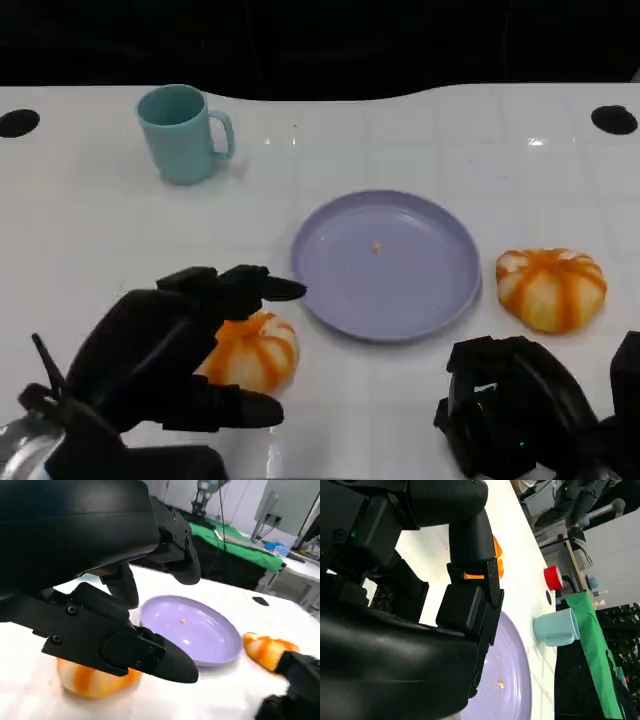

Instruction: Grasp the bread from the table and place it into the plate.

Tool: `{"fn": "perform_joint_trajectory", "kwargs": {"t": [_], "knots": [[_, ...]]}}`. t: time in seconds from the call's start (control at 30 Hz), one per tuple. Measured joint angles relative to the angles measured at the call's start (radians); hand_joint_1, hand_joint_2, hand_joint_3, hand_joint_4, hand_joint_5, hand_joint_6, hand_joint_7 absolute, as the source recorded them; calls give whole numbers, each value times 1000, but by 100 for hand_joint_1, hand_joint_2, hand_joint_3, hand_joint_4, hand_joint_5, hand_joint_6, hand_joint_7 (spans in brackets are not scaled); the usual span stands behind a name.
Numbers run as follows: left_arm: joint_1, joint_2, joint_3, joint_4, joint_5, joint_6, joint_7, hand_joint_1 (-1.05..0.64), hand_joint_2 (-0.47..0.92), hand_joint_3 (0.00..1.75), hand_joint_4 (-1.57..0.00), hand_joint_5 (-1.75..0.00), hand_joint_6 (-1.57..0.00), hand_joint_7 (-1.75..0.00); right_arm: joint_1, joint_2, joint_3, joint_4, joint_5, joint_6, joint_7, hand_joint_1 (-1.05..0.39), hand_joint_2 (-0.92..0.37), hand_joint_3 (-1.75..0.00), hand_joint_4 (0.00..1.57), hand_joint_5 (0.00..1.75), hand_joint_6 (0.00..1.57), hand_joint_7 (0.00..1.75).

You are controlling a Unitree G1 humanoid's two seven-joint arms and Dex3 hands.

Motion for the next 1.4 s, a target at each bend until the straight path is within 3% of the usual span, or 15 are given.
{"fn": "perform_joint_trajectory", "kwargs": {"t": [0.4, 0.67, 0.9, 1.23, 1.4], "knots": [[-11, 24, -88, -65, 360, 125, 63, -82, 82, 0, -11, -95, -16, -43, 2, 0, 1, -2, 0, -9, 5, -105, -6, -139, 150, 136, 157, 98], [-44, 24, -168, -76, 510, 226, -18, -77, 73, 0, -17, -86, -22, -33, 2, 0, 3, -1, -1, -21, 2, -105, -6, -139, 151, 135, 157, 101], [-59, -3, -241, -70, 603, 316, -98, -74, 70, 0, -27, -67, -32, -13, 3, 0, 3, -2, -1, -20, -2, -105, -6, -140, 150, 136, 157, 101], [-113, -32, -304, 40, 642, 391, -100, -72, 72, 1, -27, -67, -31, -8, 9, -2, 2, -7, 0, -20, 1, -105, -6, -138, 150, 135, 157, 99], [-139, -43, -332, 167, 648, 412, -20, -71, 73, 0, -26, -71, -31, -7, 9, -2, 0, -6, 1, -20, 5, -105, -4, -139, 151, 136, 157, 99]]}}
